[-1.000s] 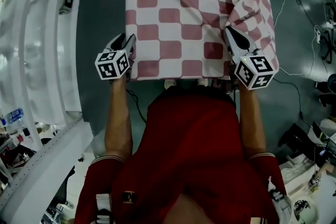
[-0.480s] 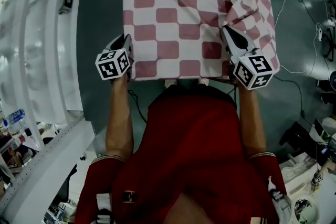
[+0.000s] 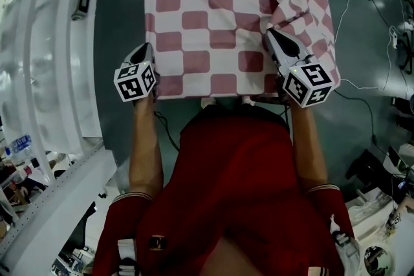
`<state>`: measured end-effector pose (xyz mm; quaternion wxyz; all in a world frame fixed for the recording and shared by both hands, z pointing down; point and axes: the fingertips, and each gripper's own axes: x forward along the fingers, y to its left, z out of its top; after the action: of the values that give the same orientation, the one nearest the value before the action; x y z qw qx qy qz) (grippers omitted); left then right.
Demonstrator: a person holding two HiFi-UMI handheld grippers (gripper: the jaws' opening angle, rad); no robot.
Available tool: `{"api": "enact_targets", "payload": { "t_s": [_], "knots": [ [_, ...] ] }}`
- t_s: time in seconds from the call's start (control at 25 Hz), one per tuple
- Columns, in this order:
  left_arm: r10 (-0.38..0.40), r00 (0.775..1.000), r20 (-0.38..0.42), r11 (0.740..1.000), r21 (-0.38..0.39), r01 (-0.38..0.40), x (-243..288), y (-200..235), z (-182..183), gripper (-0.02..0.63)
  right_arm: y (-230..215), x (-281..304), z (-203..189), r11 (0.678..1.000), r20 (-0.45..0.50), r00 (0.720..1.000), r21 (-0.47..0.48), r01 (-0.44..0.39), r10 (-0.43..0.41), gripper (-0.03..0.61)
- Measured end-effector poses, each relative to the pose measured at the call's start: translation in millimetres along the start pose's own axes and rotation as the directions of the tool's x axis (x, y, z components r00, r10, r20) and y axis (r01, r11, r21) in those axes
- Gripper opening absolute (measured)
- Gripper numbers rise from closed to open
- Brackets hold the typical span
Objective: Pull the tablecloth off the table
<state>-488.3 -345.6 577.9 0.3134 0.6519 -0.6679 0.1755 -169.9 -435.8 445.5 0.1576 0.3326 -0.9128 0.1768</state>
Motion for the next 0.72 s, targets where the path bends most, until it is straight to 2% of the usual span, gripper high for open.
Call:
{"api": "enact_targets", "payload": {
  "t_s": [0.24, 0.4, 0.56, 0.72],
  "knots": [
    [-0.074, 0.995, 0.07, 0.997, 0.006, 0.074, -17, -38, 17, 0.009, -7, -11, 2, 0.999, 0.027, 1.0, 0.028, -0.015, 0.014, 0.015],
    [-0.147, 0.982, 0.12, 0.989, 0.029, 0.145, -30, -67, 24, 0.009, -8, -17, -3, 0.999, 0.039, 0.999, 0.039, -0.012, 0.011, 0.015],
    [-0.226, 0.956, 0.186, 0.974, 0.072, 0.216, -46, -93, 34, 0.009, -5, -24, -7, 0.998, 0.059, 0.998, 0.059, -0.005, 0.002, 0.015],
    [-0.318, 0.917, 0.241, 0.948, 0.115, 0.298, -64, -125, 45, 0.009, 1, -34, -9, 0.997, 0.079, 0.997, 0.07, 0.011, -0.017, 0.015]
  ]
}}
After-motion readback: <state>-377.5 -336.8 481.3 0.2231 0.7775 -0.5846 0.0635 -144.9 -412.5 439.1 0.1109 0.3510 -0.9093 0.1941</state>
